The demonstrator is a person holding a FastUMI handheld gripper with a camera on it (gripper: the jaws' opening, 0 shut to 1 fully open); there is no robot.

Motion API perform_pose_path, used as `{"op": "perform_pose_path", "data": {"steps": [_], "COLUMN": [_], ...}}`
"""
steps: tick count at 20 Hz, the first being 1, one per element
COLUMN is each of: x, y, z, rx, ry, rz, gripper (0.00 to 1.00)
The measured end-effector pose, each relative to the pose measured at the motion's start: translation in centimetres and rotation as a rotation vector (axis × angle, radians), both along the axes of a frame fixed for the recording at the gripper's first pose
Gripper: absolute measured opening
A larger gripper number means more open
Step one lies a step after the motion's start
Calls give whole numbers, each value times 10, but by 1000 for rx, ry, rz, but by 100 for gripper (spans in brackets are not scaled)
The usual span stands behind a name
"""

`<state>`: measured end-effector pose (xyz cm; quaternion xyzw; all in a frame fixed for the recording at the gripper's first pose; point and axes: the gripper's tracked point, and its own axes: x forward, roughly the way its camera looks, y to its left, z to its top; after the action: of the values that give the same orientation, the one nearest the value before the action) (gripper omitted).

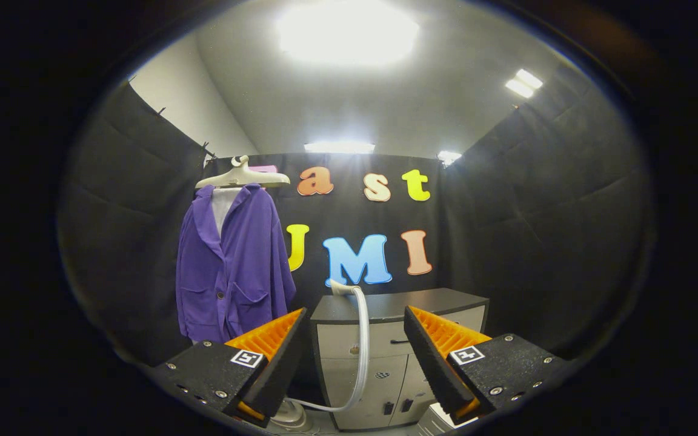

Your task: Iron the clothes twice with a garment steamer, once on the left side and once on the right side.

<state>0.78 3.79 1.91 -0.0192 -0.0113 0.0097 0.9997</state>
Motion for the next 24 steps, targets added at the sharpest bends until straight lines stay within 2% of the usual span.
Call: {"op": "perform_pose_path", "data": {"steps": [6, 10, 19, 24], "x": [18, 47, 170, 237], "y": [27, 30, 8, -6], "z": [10, 29, 76, 80], "rx": [-19, -11, 23, 45], "ry": [15, -1, -28, -2], "rz": [59, 89, 153, 189], "gripper": [95, 96, 96, 96]}}
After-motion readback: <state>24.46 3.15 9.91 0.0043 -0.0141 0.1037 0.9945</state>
